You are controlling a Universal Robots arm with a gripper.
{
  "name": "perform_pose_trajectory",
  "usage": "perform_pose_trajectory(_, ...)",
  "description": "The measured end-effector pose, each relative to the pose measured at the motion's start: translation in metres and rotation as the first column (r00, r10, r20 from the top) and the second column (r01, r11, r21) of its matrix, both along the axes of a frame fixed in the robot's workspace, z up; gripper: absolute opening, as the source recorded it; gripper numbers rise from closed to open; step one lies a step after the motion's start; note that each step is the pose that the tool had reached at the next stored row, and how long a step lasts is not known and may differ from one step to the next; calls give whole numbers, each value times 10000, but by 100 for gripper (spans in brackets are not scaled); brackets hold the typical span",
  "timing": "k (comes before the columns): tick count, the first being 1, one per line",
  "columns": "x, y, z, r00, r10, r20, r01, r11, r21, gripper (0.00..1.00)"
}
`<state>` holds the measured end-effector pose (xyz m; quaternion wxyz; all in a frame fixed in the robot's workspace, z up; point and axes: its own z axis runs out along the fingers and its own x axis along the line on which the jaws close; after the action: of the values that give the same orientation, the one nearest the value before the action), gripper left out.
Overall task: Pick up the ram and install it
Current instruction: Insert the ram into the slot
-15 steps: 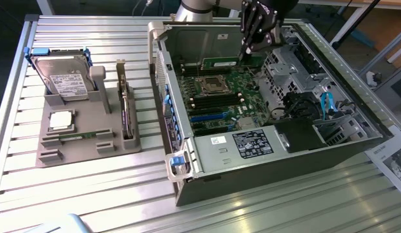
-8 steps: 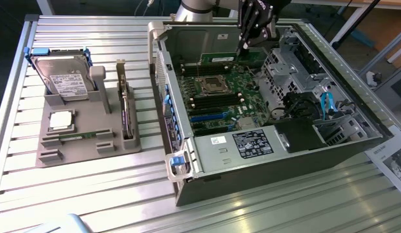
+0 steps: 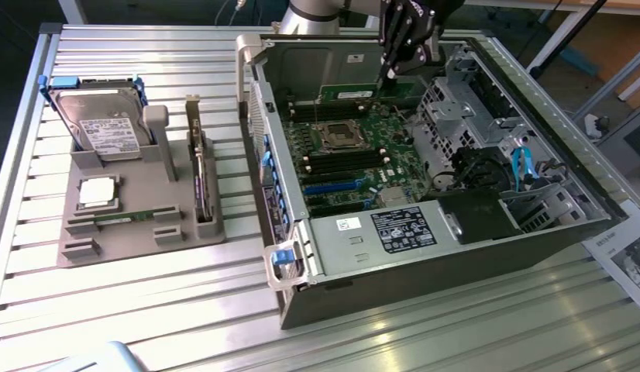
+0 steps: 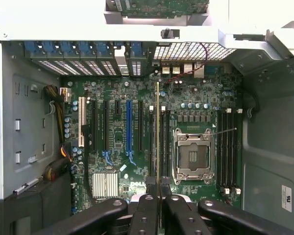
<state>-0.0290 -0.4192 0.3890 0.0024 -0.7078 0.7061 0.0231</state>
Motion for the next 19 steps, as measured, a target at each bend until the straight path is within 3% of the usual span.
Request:
perform_pose_trajectory(15, 1, 0, -1, 10000, 0, -5, 0, 10000, -2, 12)
perform_pose_trajectory(19, 0, 0, -70, 10000, -1, -5, 1, 10000, 28, 12)
